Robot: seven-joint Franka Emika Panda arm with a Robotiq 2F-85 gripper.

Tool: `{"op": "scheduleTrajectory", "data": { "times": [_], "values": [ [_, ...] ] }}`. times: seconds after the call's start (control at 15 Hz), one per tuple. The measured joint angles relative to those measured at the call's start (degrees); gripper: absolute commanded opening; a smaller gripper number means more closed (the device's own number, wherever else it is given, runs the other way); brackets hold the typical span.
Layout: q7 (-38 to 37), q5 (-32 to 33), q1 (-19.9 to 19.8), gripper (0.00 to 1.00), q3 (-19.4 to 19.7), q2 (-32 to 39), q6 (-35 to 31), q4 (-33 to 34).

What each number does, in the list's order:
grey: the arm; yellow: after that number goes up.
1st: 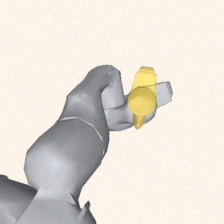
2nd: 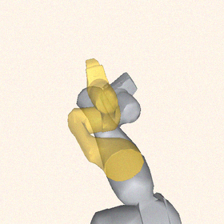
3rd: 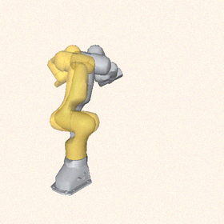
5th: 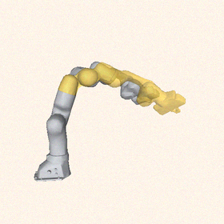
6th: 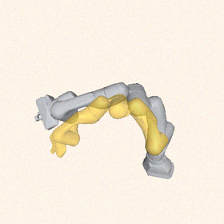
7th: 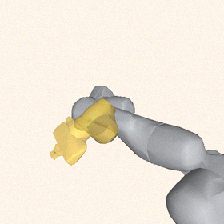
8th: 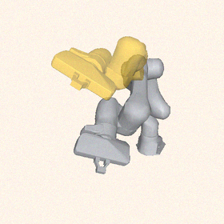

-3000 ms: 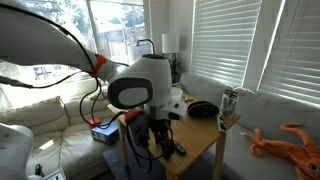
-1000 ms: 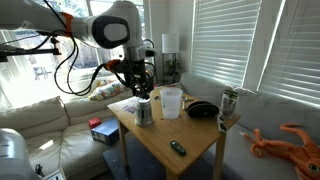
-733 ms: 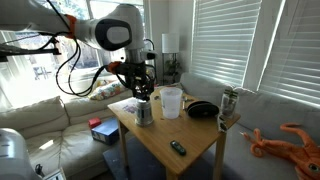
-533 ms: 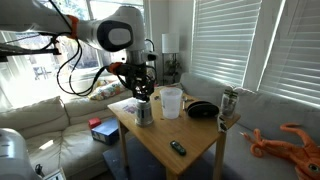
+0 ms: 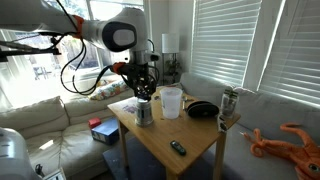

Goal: Remove the metallic cup from the frost cup and put it on the table facing down, pick up the small toy car and put it on the metallic cup bottom facing up

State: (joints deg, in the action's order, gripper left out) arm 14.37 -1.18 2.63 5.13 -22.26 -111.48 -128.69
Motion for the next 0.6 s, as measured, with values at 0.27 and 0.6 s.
{"op": "scheduleTrajectory", "data": {
  "times": [0.27, 0.6],
  "values": [
    [0.24, 0.00, 0.01, 0.50, -0.43, 1.06, 0.00, 0.61],
    [0.35, 0.00, 0.01, 0.50, -0.91, 1.68, 0.00, 0.83]
  ]
}}
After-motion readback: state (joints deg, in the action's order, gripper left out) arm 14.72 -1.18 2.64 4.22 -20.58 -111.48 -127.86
